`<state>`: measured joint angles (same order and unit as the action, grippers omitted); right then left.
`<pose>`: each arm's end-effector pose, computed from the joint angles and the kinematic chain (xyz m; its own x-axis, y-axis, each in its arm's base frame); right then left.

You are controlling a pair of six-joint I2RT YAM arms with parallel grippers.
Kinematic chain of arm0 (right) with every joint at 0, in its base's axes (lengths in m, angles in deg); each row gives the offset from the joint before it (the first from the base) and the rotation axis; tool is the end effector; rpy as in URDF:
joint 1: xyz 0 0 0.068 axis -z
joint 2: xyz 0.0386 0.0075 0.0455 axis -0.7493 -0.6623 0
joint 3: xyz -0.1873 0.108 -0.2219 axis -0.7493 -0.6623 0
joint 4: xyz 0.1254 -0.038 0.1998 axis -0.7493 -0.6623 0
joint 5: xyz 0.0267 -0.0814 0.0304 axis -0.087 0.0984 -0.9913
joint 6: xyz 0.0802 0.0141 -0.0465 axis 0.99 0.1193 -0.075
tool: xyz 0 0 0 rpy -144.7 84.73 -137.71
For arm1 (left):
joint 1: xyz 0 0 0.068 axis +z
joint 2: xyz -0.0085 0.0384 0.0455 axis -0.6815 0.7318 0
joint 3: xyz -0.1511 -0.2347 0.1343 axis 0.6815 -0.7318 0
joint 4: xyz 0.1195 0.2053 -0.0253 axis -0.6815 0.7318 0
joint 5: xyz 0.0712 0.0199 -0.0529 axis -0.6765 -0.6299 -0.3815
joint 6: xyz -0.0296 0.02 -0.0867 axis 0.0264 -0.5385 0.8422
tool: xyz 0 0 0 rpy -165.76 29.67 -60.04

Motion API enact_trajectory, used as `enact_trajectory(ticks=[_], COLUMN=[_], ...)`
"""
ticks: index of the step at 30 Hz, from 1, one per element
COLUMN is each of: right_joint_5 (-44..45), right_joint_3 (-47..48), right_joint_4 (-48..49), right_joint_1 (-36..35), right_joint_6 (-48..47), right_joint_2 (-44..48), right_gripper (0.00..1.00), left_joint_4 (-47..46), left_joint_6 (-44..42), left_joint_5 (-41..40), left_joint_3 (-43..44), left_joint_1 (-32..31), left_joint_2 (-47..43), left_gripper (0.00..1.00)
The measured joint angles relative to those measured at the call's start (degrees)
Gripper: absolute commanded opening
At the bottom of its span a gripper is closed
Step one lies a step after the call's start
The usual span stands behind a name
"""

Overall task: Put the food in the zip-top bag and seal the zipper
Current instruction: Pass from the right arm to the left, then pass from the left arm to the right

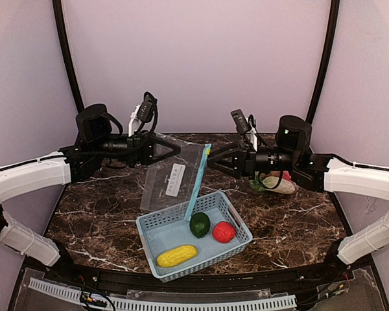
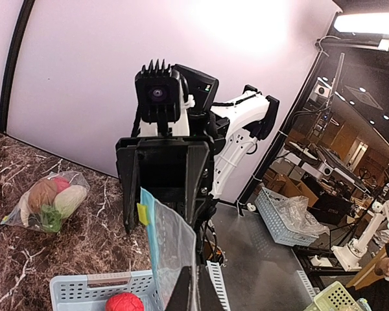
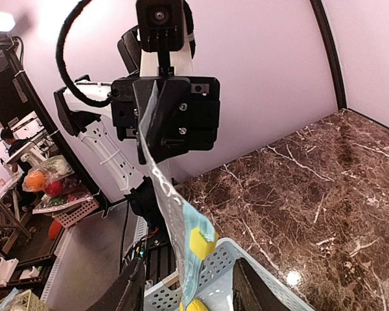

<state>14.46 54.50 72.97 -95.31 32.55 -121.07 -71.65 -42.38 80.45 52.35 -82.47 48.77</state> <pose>0.1662 0.2574 0.3779 -0.4076 0.0040 -0.9132 -0.9121 0.0460 0.4073 0.1799 -0.2394 0.4106 -0.3403 -0.0355 -0.9397 0.9348 -0.1209 -0.3340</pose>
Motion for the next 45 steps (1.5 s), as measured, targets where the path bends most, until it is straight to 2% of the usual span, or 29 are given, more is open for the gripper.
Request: enact_trajectory(ticks=[4,24,26,28,29,30,31,32,36,39,45], right_joint_5=[-0.55,-4.50,-4.50,-4.48,-4.48,-4.48,-4.44,-4.42,-4.00,-3.41,-2.86], right_joint_3=[0.09,1.53,1.53,1.53,1.53,1.53,1.53,1.53,4.74,8.74,13.42], right_joint_4=[1.05,7.30,7.28,7.23,7.17,6.99,5.90,5.86,-3.85,-12.61,-25.27], right_joint_1=[0.00,0.00,0.00,-0.02,-0.07,-0.09,-0.11,-0.11,-0.24,-0.39,-0.61], right_joint_6=[0.70,2.47,2.58,2.34,2.29,2.23,1.73,1.68,-2.99,-7.30,-13.51], right_joint_2=[-1.92,-2.97,-2.93,-2.86,-2.82,-2.78,-2.69,-2.69,-2.60,-2.60,-2.60], right_gripper=[0.42,0.00,0.00,0.00,0.00,0.00,0.00,0.00,0.00,0.00,0.00], left_joint_4=[-0.39,-1.25,-0.85,-0.76,-0.48,-0.02,3.80,3.80,20.28,31.50,40.00], left_joint_6=[0.46,1.22,0.87,0.50,-0.02,-0.68,-2.54,-2.54,-13.60,-20.72,-28.41], left_joint_5=[0.00,-0.66,-1.27,-1.75,-2.01,-2.25,-3.34,-3.34,-11.15,-16.65,-17.07], left_joint_3=[-0.04,-1.46,-1.46,-1.46,-1.46,-1.46,-1.31,-1.31,4.94,12.72,18.82], left_joint_1=[0.00,0.02,0.00,0.00,-0.02,-0.02,0.00,0.00,0.00,0.00,-1.53], left_joint_2=[0.00,-1.51,-1.90,-2.10,-2.14,-2.16,-2.27,-2.27,-2.58,-2.56,-1.55], left_gripper=[0.01,0.01,0.01,0.17,0.36,0.44,0.71,0.79,0.90,0.93,0.93])
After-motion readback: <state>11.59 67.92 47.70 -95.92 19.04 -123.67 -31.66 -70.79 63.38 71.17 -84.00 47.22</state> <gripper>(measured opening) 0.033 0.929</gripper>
